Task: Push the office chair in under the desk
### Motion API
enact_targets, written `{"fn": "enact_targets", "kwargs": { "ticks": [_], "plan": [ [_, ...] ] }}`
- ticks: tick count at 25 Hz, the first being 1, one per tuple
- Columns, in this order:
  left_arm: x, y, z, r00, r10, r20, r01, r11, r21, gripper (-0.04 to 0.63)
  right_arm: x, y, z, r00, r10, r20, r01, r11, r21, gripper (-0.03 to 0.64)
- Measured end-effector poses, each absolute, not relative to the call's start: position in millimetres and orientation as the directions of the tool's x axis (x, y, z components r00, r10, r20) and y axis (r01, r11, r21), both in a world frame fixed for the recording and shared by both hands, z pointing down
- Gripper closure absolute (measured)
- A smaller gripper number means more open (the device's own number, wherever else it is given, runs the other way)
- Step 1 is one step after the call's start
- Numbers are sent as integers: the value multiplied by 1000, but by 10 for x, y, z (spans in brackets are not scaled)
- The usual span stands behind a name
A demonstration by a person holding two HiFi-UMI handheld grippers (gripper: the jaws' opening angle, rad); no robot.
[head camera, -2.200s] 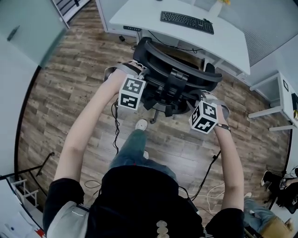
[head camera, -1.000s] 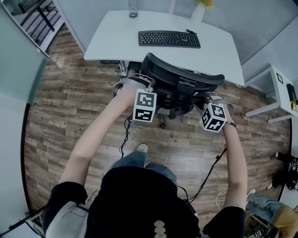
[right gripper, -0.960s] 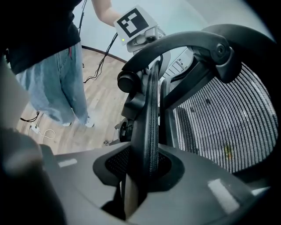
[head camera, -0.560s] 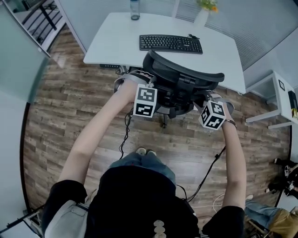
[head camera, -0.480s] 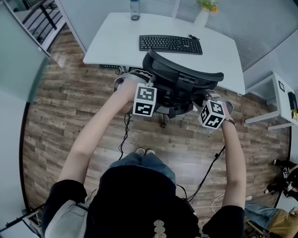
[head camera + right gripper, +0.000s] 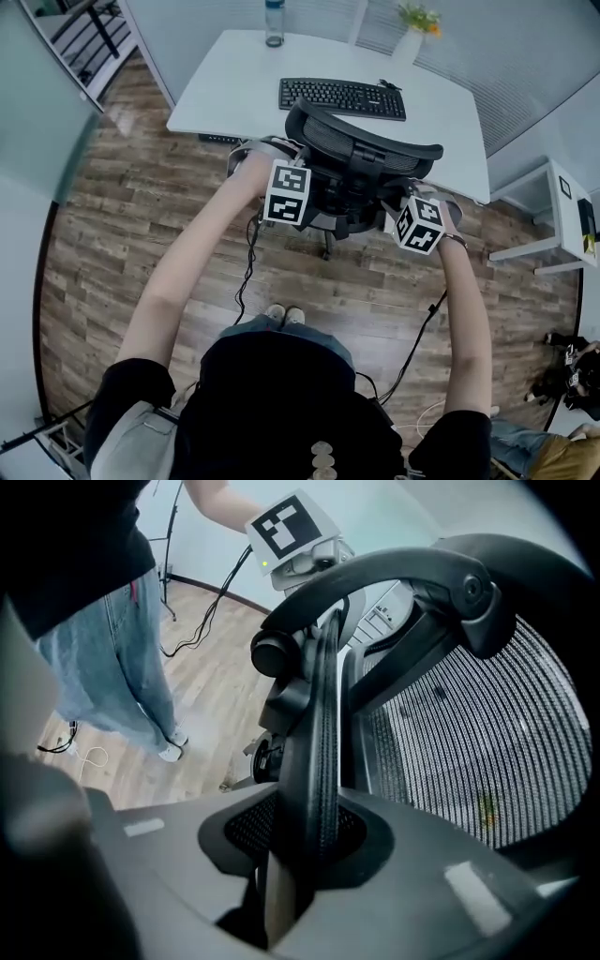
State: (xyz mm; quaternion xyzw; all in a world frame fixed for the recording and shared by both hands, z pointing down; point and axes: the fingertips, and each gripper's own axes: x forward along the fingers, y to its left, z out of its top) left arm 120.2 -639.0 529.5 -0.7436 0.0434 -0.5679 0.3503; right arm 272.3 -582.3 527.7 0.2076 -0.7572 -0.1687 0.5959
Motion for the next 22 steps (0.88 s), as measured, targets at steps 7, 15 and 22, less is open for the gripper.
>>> {"fn": "enact_targets", "kwargs": {
  "ticks": [7, 15, 22],
  "plan": [
    [1203, -6435, 5313, 344, -462, 817, 334, -753, -566, 472, 2726, -5860, 5294, -202, -523, 828, -114, 852, 510, 514],
    [1205, -6418, 5299, 357, -474, 805, 334, -740, -584, 469, 2724, -5851, 5279, -199, -537, 820, -119, 843, 524, 506],
    [1185, -6450, 5197, 402, -577, 711, 261, -673, -693, 426, 2727, -5792, 5230, -207, -576, 791, -159, 817, 554, 456]
  ]
}}
